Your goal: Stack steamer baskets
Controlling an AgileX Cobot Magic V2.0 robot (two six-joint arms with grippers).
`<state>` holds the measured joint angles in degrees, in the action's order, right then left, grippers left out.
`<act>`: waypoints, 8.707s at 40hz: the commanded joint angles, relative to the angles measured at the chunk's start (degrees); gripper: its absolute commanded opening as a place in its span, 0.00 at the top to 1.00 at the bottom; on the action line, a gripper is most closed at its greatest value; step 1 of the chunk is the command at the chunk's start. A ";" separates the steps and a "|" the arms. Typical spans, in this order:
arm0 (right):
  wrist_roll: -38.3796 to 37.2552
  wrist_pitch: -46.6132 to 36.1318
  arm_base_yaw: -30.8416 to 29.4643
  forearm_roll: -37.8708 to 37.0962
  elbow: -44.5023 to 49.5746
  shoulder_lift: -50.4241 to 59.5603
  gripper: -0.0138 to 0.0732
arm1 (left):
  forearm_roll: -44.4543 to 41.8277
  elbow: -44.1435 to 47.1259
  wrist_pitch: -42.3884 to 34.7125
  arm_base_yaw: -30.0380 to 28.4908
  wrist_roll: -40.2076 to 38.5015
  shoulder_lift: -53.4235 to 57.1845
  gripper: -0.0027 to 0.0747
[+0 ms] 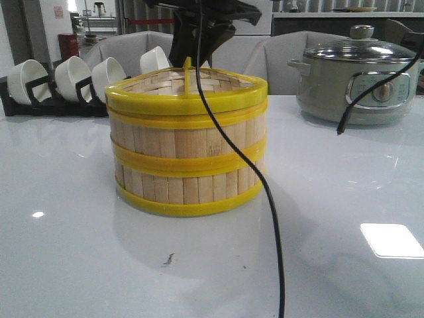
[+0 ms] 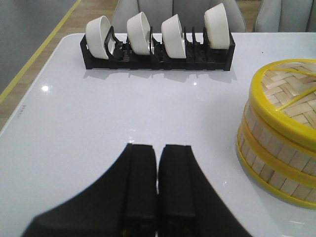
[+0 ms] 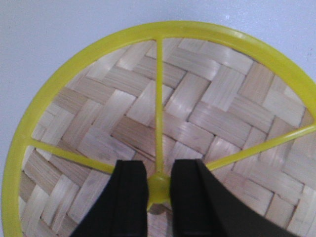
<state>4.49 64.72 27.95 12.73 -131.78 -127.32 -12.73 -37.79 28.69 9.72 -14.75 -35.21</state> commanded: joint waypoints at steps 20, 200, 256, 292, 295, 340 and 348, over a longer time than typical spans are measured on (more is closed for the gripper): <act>-0.17 1.33 0.12 0.55 -1.52 3.20 0.76 | -0.38 -1.66 -4.36 -0.09 -0.29 0.01 0.86; -0.60 -68.50 -29.19 -7.92 118.39 105.75 0.78 | -0.14 22.70 -29.44 -0.09 -0.32 18.75 0.86; -0.60 -68.43 -29.19 -7.92 118.39 105.75 0.78 | 11.63 38.19 -27.53 -4.73 10.64 36.24 0.86; -0.60 -68.43 -29.19 -7.92 118.39 105.75 0.78 | 9.04 38.19 -34.18 -4.73 13.51 36.24 0.86; -0.60 -68.43 -29.19 -7.92 118.39 105.75 0.78 | 9.08 38.19 -33.57 -4.73 13.25 36.24 0.86; -0.60 -68.43 -29.19 -7.92 118.39 105.75 0.78 | 7.57 38.19 -30.38 -4.73 12.05 36.24 0.86; -0.60 -68.43 -29.19 -7.92 118.39 105.75 0.78 | 7.57 38.19 -30.38 -4.73 12.05 36.24 0.86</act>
<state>3.77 1.16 -0.96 4.97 -11.80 -21.37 -5.15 0.34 2.59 5.12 -2.24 0.27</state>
